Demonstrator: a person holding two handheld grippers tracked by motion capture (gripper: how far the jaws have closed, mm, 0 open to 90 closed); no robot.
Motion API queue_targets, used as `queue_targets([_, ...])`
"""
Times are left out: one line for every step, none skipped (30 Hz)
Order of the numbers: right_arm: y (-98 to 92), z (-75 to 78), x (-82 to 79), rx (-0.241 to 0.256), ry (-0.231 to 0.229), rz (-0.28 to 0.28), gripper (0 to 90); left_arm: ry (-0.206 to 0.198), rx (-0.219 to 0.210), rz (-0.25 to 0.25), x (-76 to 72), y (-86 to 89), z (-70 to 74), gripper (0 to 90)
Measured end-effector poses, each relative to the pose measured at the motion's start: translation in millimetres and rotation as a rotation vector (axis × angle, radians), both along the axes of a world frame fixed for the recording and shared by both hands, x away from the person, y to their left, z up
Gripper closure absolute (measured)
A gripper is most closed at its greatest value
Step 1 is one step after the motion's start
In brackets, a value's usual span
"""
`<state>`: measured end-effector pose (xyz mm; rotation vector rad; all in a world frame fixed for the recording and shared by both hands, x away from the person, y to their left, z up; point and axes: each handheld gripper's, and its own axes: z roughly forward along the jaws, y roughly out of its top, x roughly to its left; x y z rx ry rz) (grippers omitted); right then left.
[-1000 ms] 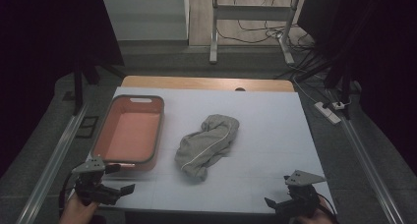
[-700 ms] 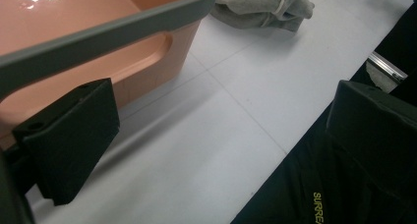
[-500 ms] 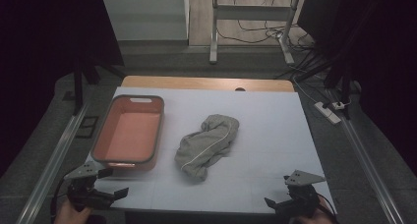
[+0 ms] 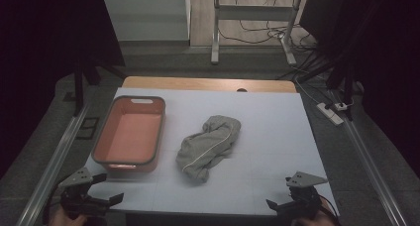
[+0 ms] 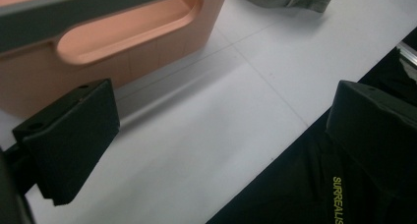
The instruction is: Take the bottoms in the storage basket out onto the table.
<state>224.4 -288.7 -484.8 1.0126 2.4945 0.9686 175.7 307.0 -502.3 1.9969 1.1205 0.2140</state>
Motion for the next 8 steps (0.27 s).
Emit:
queue_targets([0.1,-0.1,0.1,-0.001,0.0,0.0,0.4,0.001,0.001,0.003,-0.4,0.3,-0.1,0.0])
queue_targets([0.2,-0.1,0.1,-0.001,0.0,-0.001,0.4,0.004,0.005,0.006,-0.7,0.5,-0.2,0.0])
queue_targets([0.3,-0.1,0.1,-0.002,0.0,0.0,0.4,0.007,0.006,0.007,-0.6,0.7,-0.4,0.0])
queue_targets([0.4,-0.2,0.1,-0.001,0.0,-0.001,0.4,0.008,0.006,0.006,-0.4,0.7,-0.5,0.0])
queue_targets([0.5,-0.2,0.1,-0.002,0.0,0.0,0.4,0.009,0.007,0.004,-0.2,0.4,-0.6,0.0])
queue_targets([0.6,-0.2,0.1,-0.003,0.0,0.0,0.3,0.012,0.01,0.002,0.3,-0.2,-0.7,0.0])
queue_targets([0.5,-0.4,0.1,-0.005,-0.001,0.001,0.4,0.013,0.011,0.001,0.6,-0.7,-0.6,0.0])
queue_targets([0.5,-0.6,0.1,-0.006,-0.002,0.001,0.4,0.016,0.016,-0.004,1.3,-1.5,-0.4,0.0])
